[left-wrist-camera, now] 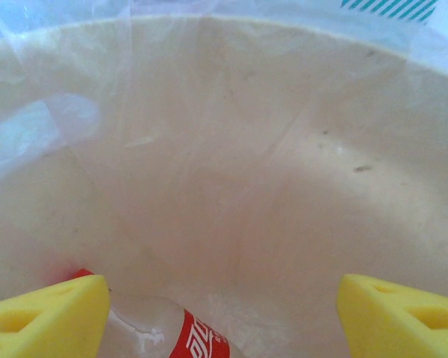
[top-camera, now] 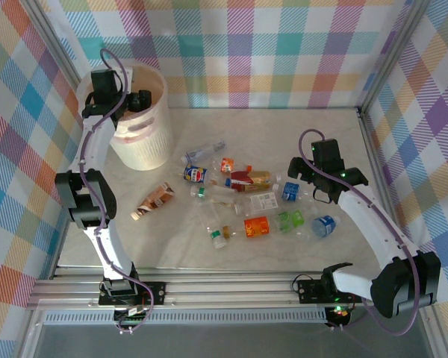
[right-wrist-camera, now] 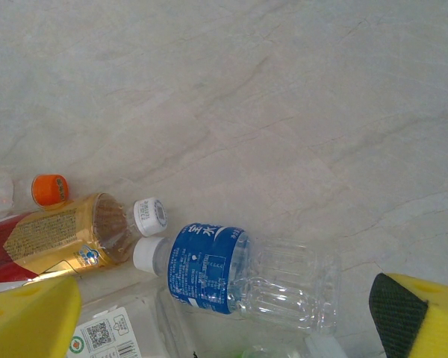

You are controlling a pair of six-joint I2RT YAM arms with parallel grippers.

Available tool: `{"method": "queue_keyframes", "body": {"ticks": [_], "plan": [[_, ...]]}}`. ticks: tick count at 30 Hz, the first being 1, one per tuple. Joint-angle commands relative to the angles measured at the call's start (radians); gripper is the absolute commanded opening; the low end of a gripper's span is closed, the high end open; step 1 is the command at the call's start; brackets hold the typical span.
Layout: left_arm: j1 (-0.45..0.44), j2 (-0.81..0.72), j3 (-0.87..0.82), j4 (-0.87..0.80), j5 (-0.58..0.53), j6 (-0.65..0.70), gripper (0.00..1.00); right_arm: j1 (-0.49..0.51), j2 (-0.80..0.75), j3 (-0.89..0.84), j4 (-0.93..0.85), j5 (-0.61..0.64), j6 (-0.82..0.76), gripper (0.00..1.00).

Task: Put the plastic bottles in the bin

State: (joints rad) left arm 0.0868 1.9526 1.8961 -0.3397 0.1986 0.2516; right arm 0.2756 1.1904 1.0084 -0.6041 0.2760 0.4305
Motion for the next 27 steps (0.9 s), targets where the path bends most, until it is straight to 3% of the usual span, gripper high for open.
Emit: {"method": "queue_keyframes", "body": {"ticks": [1, 10, 18, 27], "plan": [[0.008, -0.084, 0.056, -0.008, 0.033, -0.043, 0.81, 0.007, -0.015, 0.029, -0.011, -0.003, 0.002, 1.0], [-0.003, -0.217, 0.076, -0.042, 0.045, -0.089, 0.88, 0.007, -0.04, 0.013, -0.007, 0.011, 0.002, 1.0], [-0.069, -0.416, -0.038, -0.085, 0.024, -0.046, 0.94, 0.007, -0.082, -0.008, -0.005, 0.023, 0.007, 1.0], [-0.258, -0.76, -0.442, -0.129, -0.096, 0.033, 1.0, 0.006, -0.126, -0.049, -0.001, 0.047, 0.021, 1.0]]}}
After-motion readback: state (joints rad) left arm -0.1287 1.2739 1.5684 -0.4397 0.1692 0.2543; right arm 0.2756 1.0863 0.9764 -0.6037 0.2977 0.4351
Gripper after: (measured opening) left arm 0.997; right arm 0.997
